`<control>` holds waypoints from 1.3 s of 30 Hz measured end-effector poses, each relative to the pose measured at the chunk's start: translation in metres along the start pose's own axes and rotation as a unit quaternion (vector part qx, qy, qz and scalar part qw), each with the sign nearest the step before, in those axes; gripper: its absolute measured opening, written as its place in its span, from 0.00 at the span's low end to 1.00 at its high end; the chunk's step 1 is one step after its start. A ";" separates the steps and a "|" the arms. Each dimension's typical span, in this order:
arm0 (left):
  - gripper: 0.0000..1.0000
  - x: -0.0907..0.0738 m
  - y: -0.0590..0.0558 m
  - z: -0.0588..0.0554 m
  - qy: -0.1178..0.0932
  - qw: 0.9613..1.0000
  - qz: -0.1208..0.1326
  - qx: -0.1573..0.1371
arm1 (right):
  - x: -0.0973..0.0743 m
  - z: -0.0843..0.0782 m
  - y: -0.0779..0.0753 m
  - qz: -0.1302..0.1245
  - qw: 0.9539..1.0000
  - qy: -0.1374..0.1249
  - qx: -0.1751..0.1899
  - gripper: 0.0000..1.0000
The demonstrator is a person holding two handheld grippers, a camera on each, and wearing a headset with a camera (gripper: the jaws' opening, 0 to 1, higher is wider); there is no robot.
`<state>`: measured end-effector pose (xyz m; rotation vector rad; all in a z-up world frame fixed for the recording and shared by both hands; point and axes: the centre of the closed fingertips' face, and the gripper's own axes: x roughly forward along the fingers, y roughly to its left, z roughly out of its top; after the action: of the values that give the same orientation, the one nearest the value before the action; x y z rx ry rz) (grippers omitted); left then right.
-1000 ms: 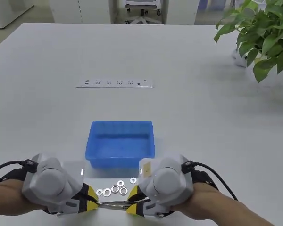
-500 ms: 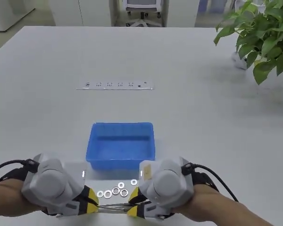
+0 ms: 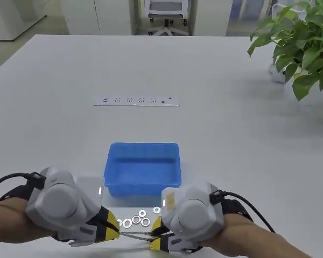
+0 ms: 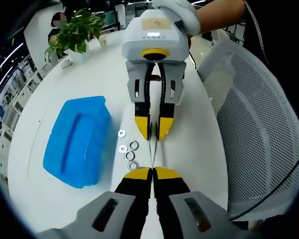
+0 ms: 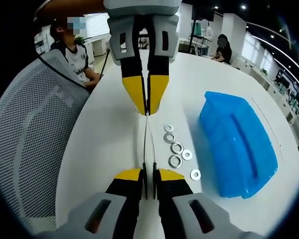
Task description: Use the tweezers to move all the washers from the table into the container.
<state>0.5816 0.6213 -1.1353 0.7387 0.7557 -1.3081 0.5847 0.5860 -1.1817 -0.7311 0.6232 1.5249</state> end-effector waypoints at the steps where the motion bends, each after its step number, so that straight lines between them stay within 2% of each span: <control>1: 0.05 -0.001 0.000 0.002 -0.003 1.000 0.002 0.001 | 0.000 0.000 0.000 -0.001 1.000 0.001 -0.001 0.12; 5: 0.05 -0.005 0.000 0.010 -0.008 1.000 0.006 0.005 | -0.002 0.001 0.000 -0.006 1.000 0.003 -0.012 0.11; 9: 0.05 -0.013 0.001 0.022 -0.026 1.000 0.011 0.006 | -0.005 0.003 -0.001 -0.013 1.000 0.001 -0.011 0.11; 14: 0.05 -0.023 0.003 0.035 -0.040 0.999 0.022 0.017 | -0.011 0.011 -0.006 -0.024 1.000 -0.018 0.000 0.11; 18: 0.05 -0.032 0.004 0.050 -0.063 0.997 0.028 0.022 | -0.013 0.019 -0.008 -0.031 0.999 -0.034 0.007 0.11; 24: 0.05 -0.035 0.003 0.064 -0.087 0.995 0.028 0.028 | -0.013 0.027 -0.008 -0.037 0.998 -0.050 0.014 0.11; 33: 0.05 -0.030 -0.004 0.075 -0.109 0.993 0.019 0.032 | -0.008 0.032 0.000 -0.032 0.997 -0.063 0.021 0.11; 39: 0.05 -0.026 -0.007 0.072 -0.108 0.994 0.013 0.032 | -0.004 0.029 0.004 -0.028 0.998 -0.060 0.021 0.12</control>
<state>0.5772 0.5755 -1.0731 0.6439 0.5307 -1.3681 0.5787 0.6053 -1.1597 -0.6156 0.5401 1.4881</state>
